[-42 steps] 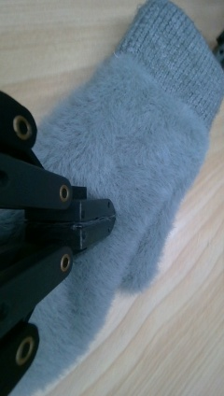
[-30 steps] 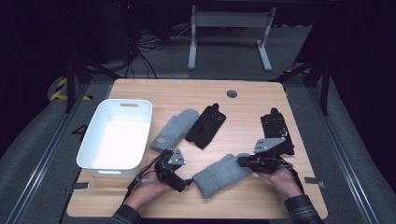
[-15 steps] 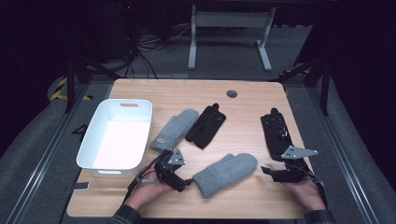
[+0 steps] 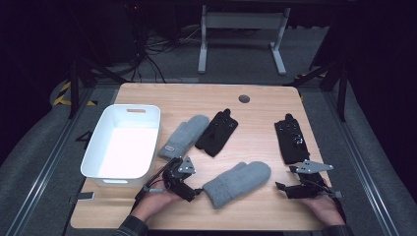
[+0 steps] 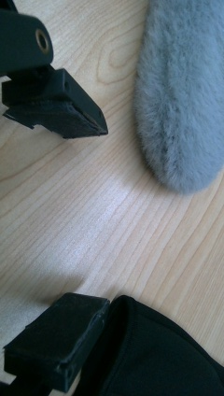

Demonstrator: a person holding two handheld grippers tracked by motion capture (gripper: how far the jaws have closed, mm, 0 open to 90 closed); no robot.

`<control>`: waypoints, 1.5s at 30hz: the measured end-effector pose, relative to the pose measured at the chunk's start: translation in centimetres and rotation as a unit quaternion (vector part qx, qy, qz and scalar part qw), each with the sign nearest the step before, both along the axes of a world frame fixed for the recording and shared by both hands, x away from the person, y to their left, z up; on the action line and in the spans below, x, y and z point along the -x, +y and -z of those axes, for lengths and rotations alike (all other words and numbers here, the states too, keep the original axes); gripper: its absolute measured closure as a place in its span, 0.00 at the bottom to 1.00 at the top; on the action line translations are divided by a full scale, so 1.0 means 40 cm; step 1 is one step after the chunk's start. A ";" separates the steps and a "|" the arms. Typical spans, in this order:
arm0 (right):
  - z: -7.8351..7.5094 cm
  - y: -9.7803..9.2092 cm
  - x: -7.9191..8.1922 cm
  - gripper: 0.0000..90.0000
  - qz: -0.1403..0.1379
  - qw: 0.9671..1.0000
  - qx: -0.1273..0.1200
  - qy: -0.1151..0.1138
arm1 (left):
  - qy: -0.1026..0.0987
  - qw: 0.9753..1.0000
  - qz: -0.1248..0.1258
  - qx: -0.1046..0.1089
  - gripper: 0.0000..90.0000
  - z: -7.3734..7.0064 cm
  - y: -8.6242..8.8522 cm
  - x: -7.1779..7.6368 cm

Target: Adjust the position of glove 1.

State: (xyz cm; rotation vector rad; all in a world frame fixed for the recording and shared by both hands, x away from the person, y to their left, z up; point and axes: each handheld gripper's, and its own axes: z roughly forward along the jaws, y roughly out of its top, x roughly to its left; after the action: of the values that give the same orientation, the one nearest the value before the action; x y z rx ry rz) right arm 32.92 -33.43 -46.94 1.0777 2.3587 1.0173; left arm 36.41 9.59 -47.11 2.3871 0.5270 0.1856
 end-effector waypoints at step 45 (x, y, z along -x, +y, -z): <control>0.000 0.000 0.000 0.16 0.000 1.000 -0.001 0.000 | -0.037 0.977 -0.209 0.011 0.15 -0.135 -0.044 -0.209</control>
State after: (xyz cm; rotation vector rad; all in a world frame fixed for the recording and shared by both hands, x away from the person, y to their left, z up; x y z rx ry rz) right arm 32.94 -33.44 -46.95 1.0793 2.3585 1.0186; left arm 44.77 7.83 -41.72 2.2107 0.9859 0.4483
